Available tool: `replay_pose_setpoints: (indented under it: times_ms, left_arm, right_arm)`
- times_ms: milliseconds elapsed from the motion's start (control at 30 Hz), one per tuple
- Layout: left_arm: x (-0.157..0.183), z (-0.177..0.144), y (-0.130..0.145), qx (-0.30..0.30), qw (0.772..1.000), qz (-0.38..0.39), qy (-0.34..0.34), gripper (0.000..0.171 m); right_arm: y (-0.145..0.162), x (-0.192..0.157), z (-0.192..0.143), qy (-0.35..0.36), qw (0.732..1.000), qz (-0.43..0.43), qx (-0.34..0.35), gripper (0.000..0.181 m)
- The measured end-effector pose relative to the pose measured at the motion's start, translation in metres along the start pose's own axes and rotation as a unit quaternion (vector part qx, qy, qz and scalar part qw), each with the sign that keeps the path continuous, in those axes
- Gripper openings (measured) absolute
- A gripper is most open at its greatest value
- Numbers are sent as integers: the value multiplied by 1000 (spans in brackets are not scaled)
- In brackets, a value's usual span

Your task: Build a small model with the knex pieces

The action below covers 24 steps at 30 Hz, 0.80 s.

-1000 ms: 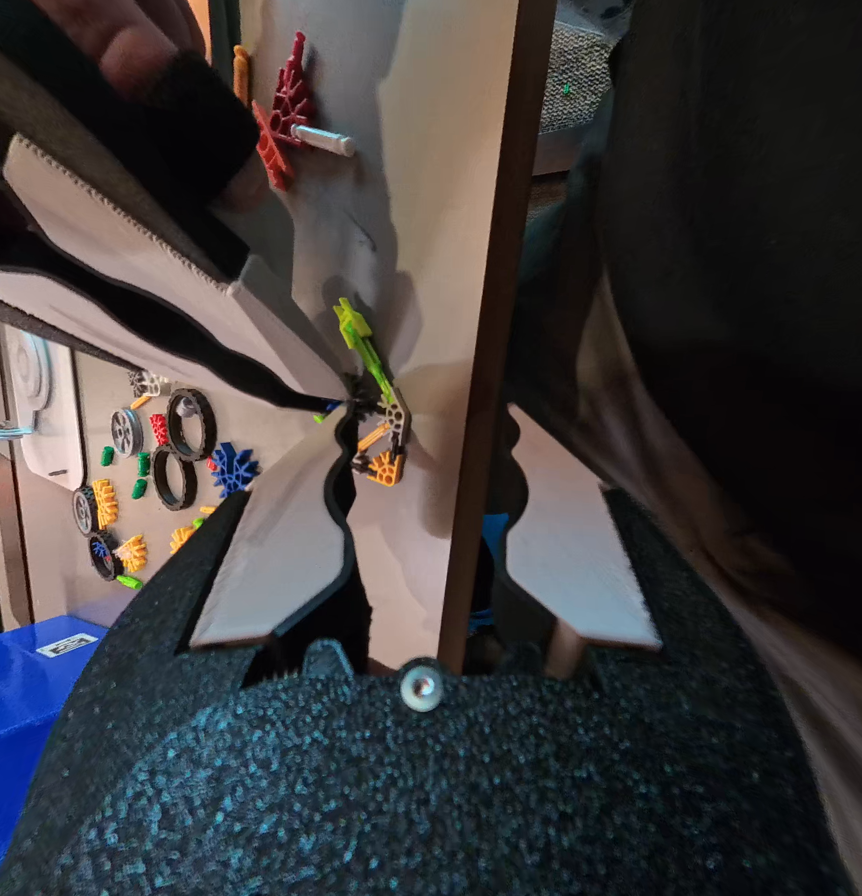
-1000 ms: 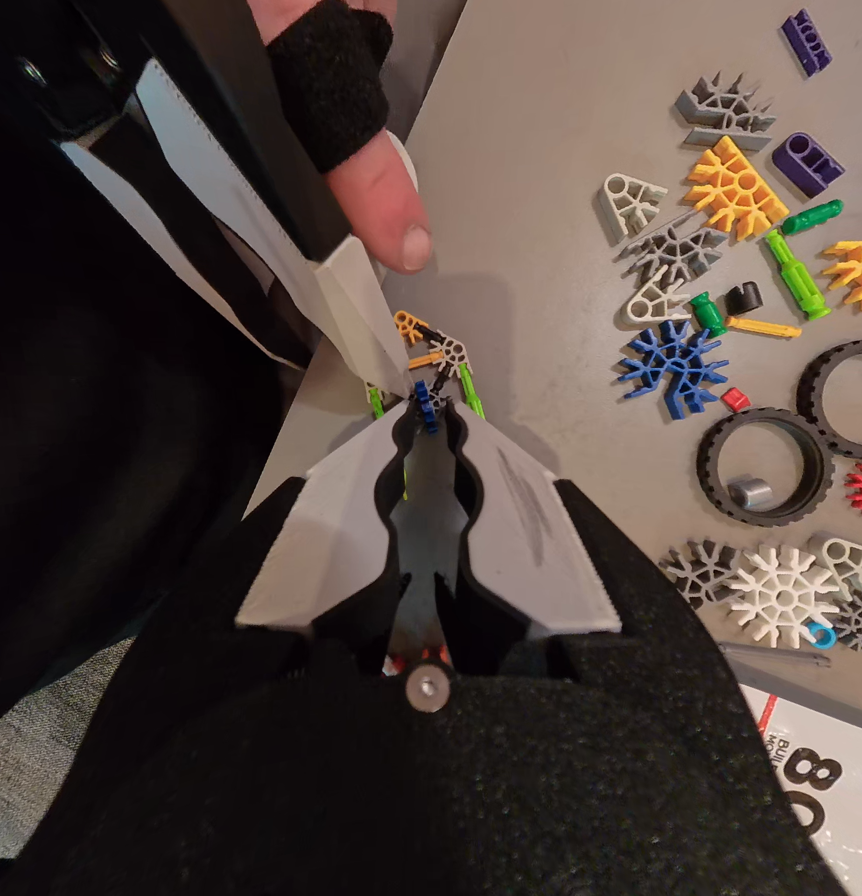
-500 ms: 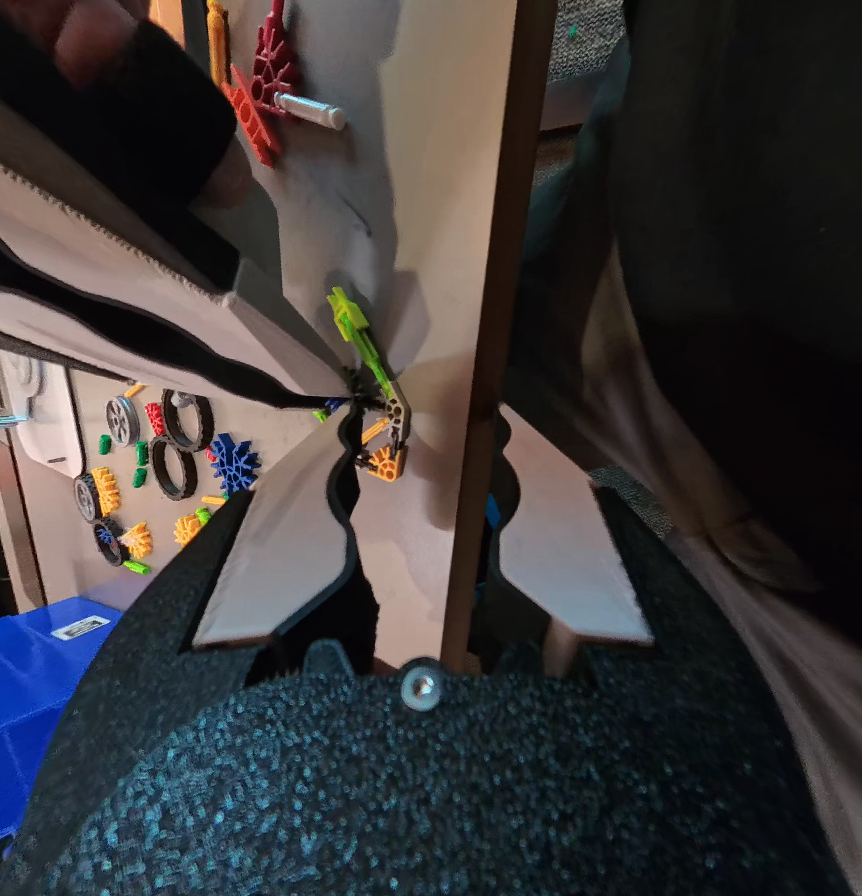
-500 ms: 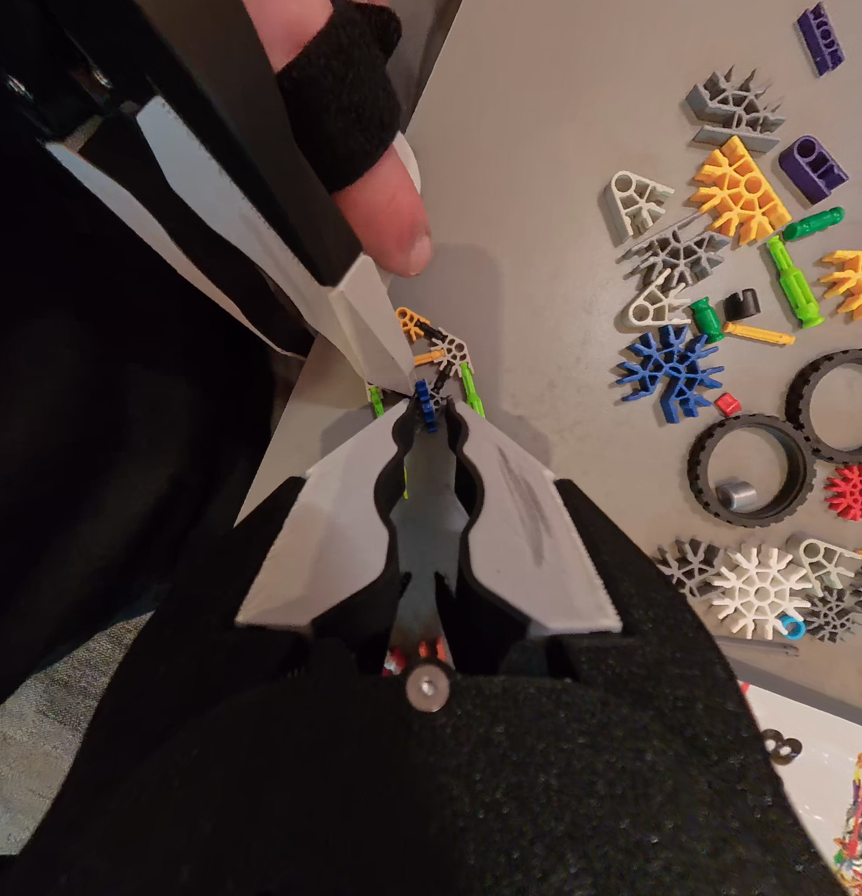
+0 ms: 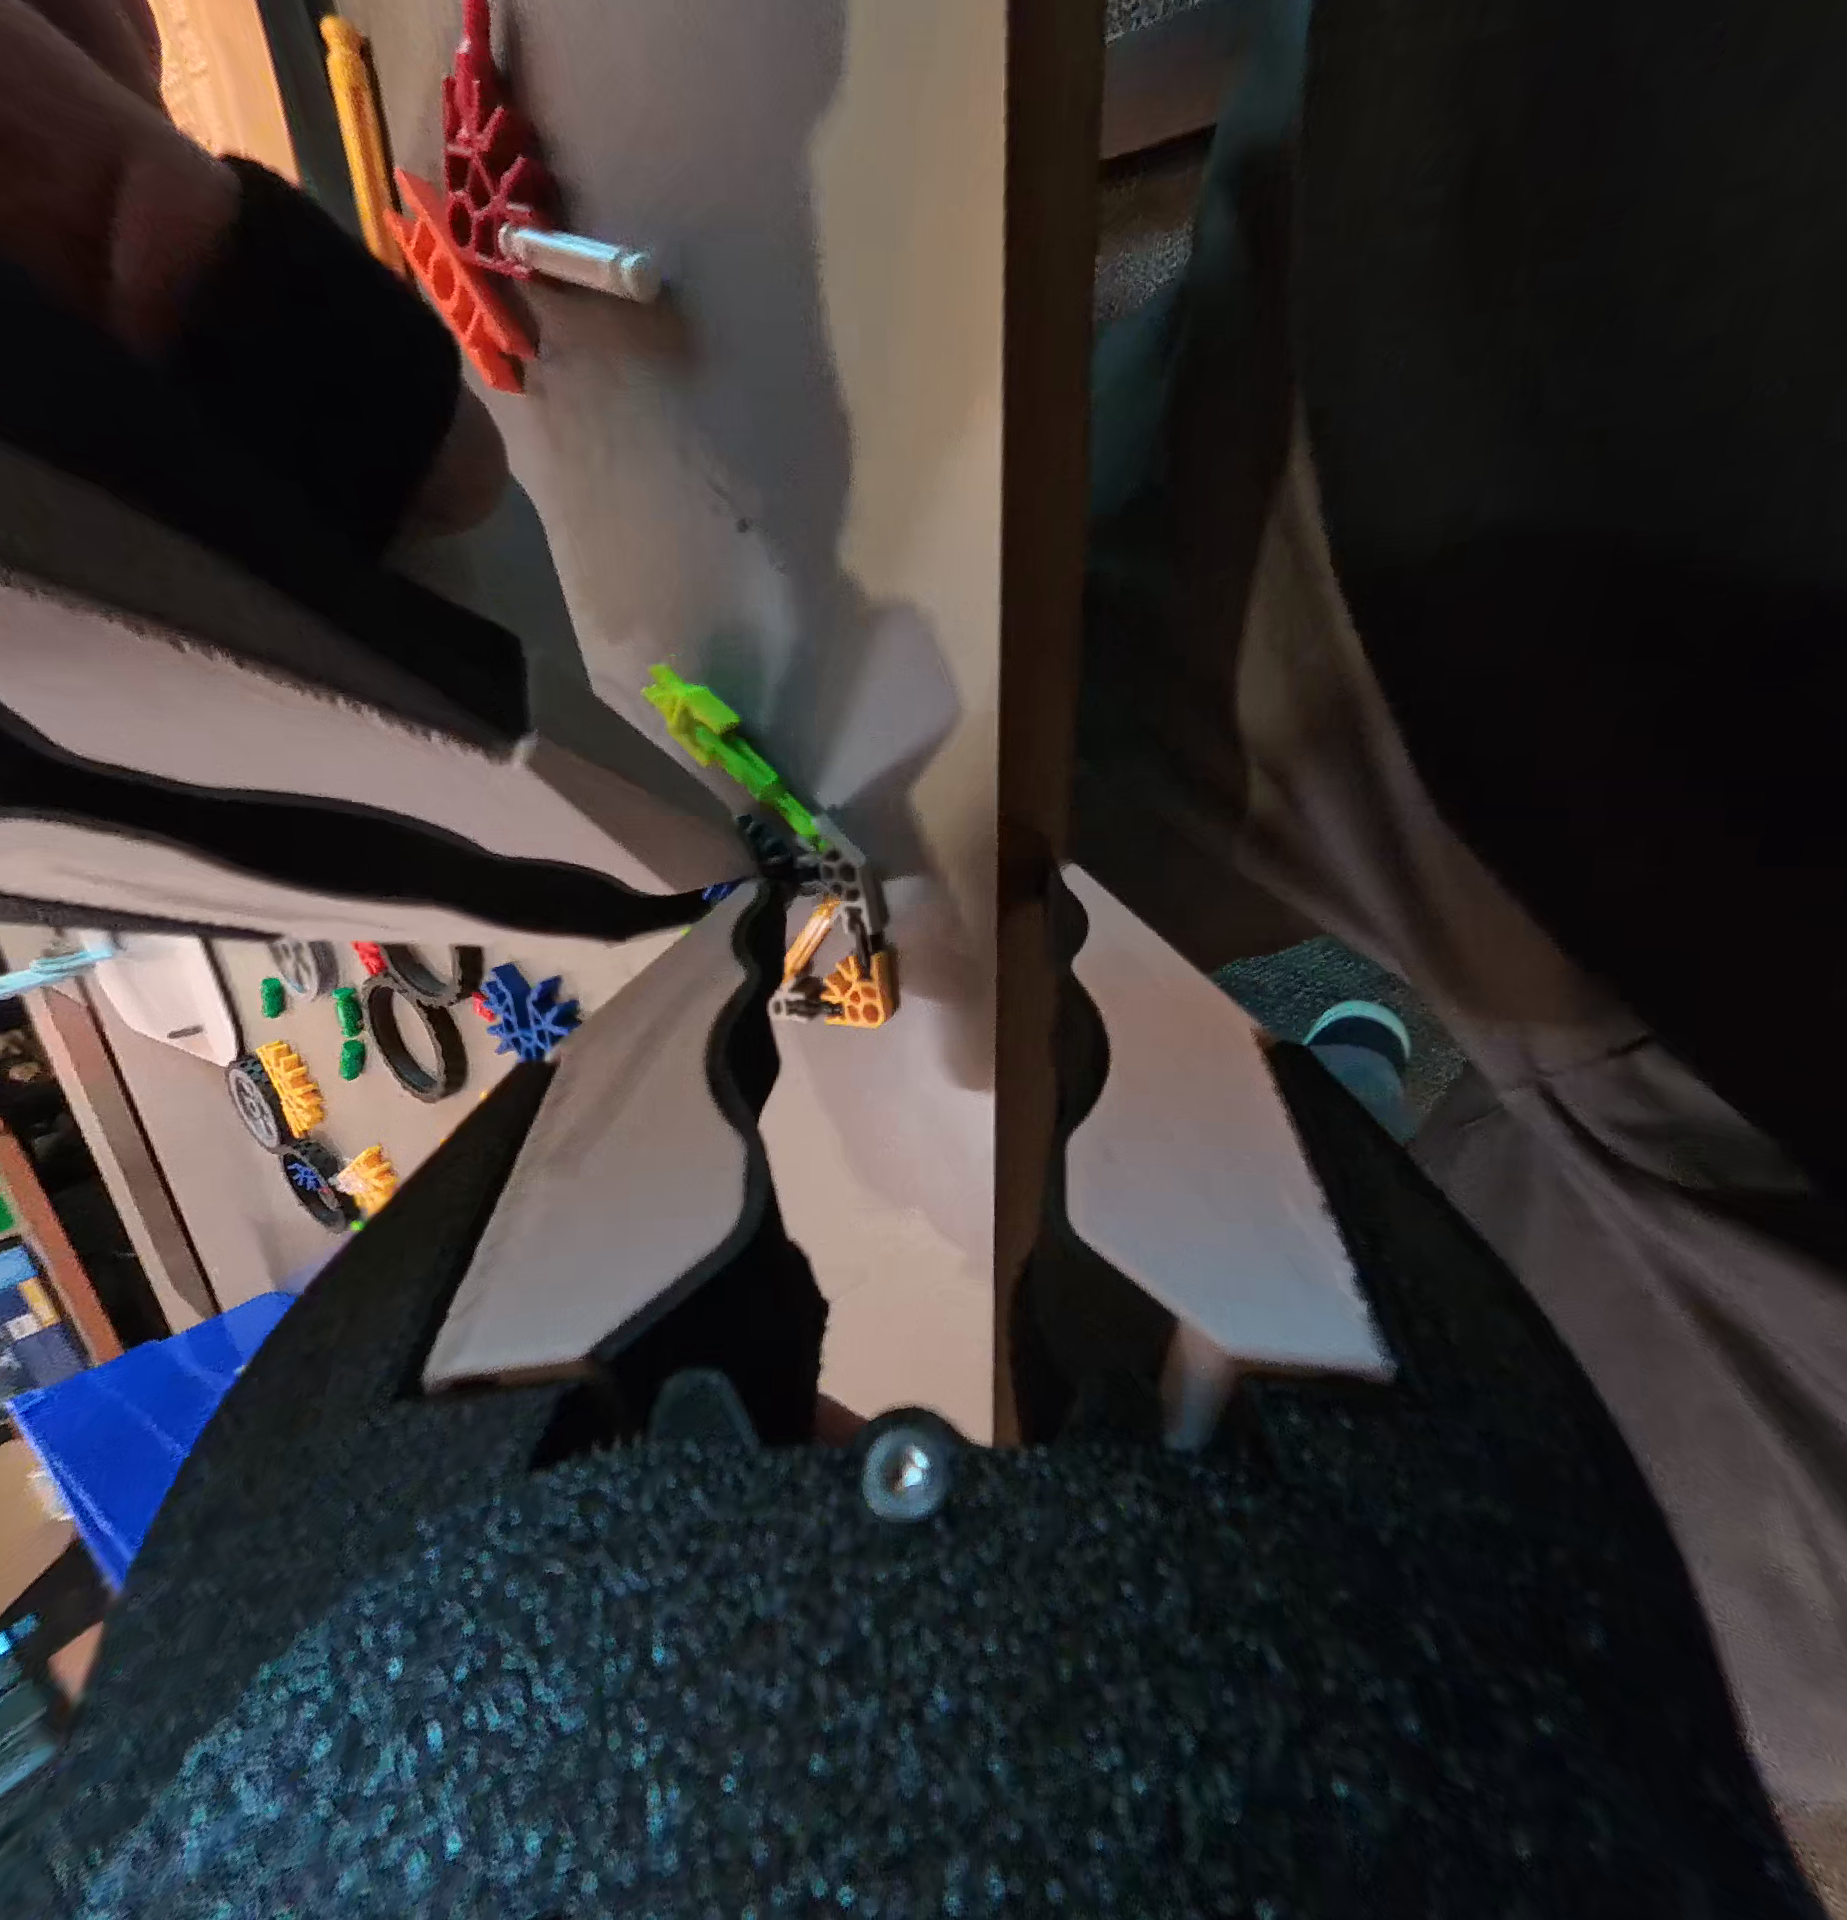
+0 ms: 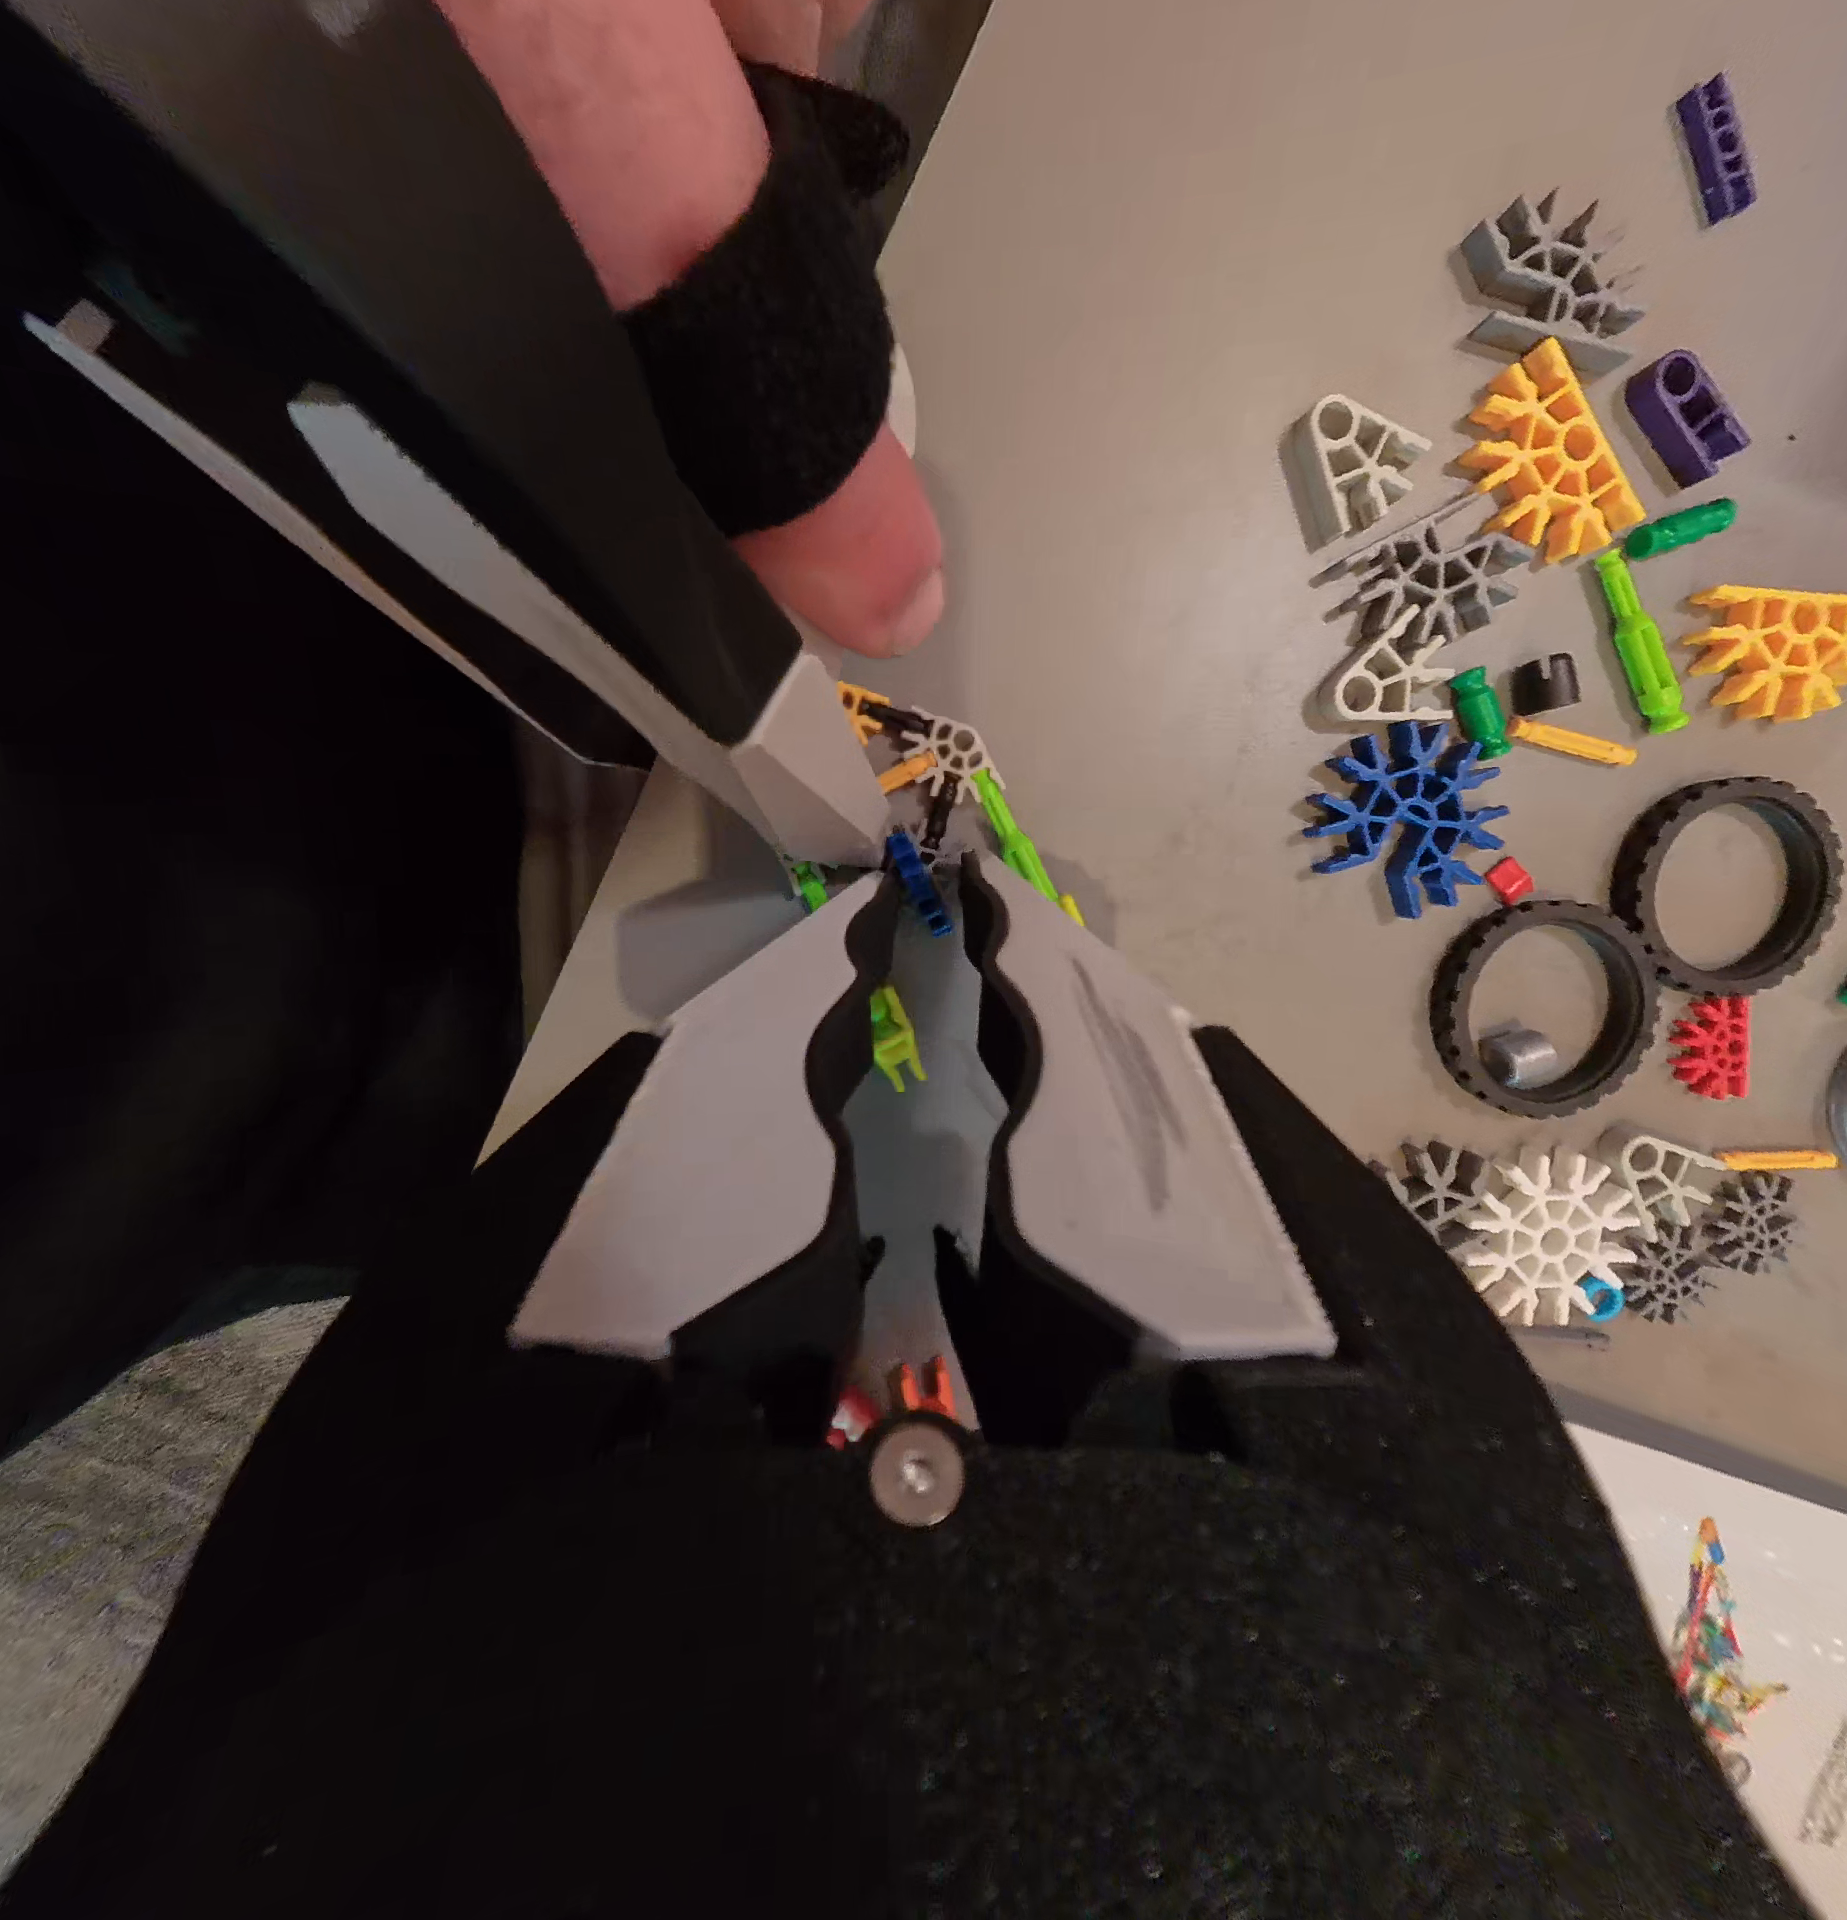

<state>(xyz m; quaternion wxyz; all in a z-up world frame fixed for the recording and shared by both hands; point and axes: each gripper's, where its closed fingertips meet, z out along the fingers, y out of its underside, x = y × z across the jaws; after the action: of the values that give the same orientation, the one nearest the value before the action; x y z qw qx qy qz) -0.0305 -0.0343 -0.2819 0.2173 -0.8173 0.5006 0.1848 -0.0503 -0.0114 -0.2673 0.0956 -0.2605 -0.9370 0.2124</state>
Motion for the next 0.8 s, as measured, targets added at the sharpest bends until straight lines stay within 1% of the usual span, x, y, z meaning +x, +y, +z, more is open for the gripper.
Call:
replay_pose_setpoints:
  times_ms: [67, 200, 300, 533, 667, 767, 800]
  left_arm:
    - [0, 0, 0, -14, 1000, 13, -1, 46]
    - [-1, -1, 0, -3, 1000, 6, 7, 46]
    - [-1, -1, 0, 5, 1000, -7, 13, 46]
    - [-2, -2, -2, 31, 998, -24, 38, 44]
    - [-3, -4, -1, 48, 997, -54, 42, 45]
    - [-3, -4, -3, 58, 994, -85, 30, 46]
    - [-3, -4, -2, 65, 993, -100, 26, 46]
  right_arm:
    - [0, 0, 0, 15, 1000, 1, 8, 11]
    - [0, 0, 0, -7, 1000, 18, 18, 11]
    - [0, 0, 0, -47, 998, 30, 19, 11]
    - [-1, 0, 1, -95, 995, 13, -25, 9]
    - [0, 1, 0, -124, 992, 13, -22, 11]
    - [-1, 2, -2, -101, 995, -17, -19, 12]
    - [-3, -1, -3, -105, 994, -14, -7, 20]
